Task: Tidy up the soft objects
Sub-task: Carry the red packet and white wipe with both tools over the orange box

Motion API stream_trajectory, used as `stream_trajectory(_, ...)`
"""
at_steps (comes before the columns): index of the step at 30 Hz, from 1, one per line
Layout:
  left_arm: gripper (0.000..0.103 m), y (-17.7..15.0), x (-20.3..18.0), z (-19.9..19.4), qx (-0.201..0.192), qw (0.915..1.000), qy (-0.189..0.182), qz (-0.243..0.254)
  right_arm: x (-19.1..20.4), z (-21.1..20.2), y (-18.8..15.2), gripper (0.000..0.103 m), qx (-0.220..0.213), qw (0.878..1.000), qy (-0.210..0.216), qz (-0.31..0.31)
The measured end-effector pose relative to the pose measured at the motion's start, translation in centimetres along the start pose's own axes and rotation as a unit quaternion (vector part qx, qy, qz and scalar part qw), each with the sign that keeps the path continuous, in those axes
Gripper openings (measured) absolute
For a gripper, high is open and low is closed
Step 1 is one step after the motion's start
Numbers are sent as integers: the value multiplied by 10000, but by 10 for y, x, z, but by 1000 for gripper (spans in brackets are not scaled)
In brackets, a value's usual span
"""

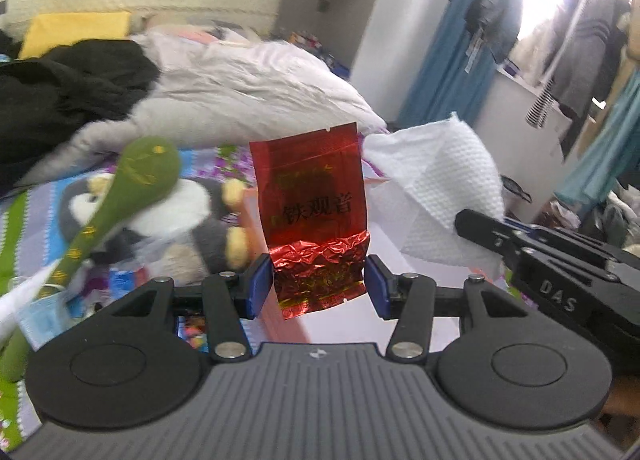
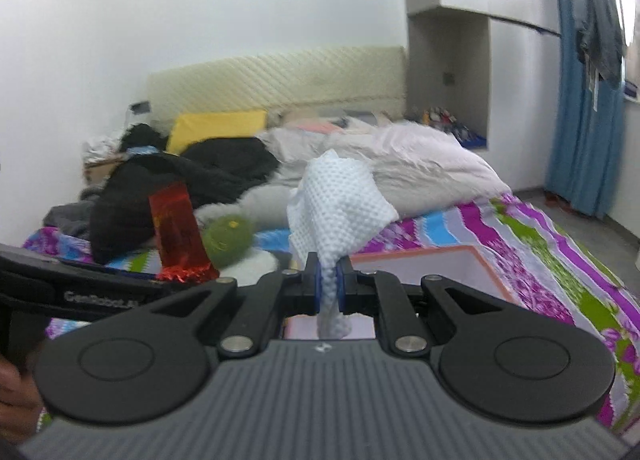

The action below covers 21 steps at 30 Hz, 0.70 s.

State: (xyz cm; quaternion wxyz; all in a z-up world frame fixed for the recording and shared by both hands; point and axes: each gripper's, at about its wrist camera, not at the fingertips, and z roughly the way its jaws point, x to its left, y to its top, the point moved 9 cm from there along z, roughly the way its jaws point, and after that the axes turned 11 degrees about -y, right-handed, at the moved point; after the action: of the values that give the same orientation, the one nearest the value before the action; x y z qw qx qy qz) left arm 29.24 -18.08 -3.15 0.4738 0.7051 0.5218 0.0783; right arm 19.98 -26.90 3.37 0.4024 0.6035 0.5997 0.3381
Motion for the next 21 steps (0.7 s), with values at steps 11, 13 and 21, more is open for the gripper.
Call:
stream_trajectory(11, 56, -19, -12, 108, 1206, 9921, -312, -124, -66, 54, -63, 11, 1220, 9903, -650, -136)
stream_trajectory(13, 56, -26, -12, 123, 1394, 9894, -365, -172, -73, 60, -79, 11, 1451, 9872, -651, -78)
stream_trajectory(21, 56, -53, 1, 167, 1982, 9786, -384, -397, -91, 80, -127, 13, 2085, 9746, -812, 26)
